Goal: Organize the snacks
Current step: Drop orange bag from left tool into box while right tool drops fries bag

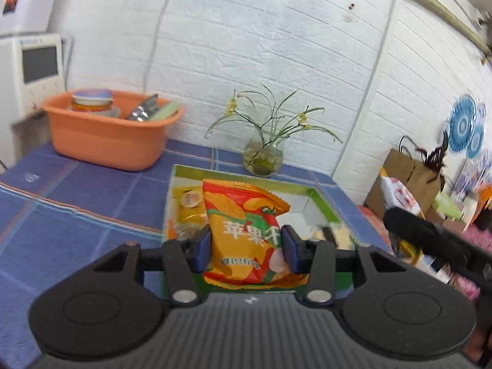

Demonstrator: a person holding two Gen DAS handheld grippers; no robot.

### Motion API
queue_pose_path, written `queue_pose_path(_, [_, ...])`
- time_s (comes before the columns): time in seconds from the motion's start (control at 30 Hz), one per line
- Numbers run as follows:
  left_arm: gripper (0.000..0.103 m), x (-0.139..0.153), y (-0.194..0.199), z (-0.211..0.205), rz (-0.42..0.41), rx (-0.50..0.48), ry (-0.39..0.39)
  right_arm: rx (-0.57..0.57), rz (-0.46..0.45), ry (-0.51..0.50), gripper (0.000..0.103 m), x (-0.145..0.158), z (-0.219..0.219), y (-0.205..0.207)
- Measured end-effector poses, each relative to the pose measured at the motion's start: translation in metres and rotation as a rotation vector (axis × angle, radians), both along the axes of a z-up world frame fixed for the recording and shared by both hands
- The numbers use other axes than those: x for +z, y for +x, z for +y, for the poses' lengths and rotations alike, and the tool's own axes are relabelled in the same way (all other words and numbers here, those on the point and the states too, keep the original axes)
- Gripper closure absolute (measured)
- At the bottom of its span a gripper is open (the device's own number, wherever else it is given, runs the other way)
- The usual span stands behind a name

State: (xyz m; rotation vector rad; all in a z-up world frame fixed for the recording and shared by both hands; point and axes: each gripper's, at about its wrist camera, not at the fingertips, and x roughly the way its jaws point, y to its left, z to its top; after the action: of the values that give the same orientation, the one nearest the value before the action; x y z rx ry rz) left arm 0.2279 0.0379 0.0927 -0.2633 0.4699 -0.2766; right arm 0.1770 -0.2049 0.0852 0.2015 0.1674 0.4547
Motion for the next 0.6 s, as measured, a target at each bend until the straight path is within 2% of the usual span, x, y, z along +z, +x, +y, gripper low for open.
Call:
queue_pose_path(0.1, [0.058,0.002,0.038,-0.012,-0.004,0.012,-0.071,-0.046,-0.066,0.04,0.03,-0.006,-0.008,0.011])
queue_pose_path(0.17, [0.058,-0.002,0.059,-0.019,-0.02,0.059,-0.059,-0.085,-0.078,0.047,0.029,-0.01,-0.012,0.024])
queue_pose_path(0.23, [0.058,-0.016,0.072,-0.02,-0.02,0.097,-0.063,-0.111,-0.02,0.037,0.029,-0.016,-0.016,0.043])
queue_pose_path(0.27, [0.058,-0.025,0.079,-0.019,-0.006,0.091,-0.076,-0.116,0.021,0.04,0.029,-0.019,-0.017,0.054])
queue_pose_path(0.33, [0.058,-0.036,0.096,-0.022,0.073,0.062,-0.051,-0.121,0.126,0.067,0.029,-0.032,-0.018,0.077])
queue_pose_path(0.37, [0.058,-0.039,0.098,-0.021,0.066,0.07,-0.058,-0.122,0.159,0.073,0.029,-0.037,-0.018,0.086])
queue_pose_path(0.47, [0.058,-0.047,0.103,-0.022,0.072,0.088,0.0,-0.13,0.198,0.062,0.029,-0.051,-0.008,0.101])
queue_pose_path(0.6, [0.058,-0.052,0.106,-0.022,0.081,0.094,0.033,-0.128,0.212,0.026,0.025,-0.061,0.006,0.11])
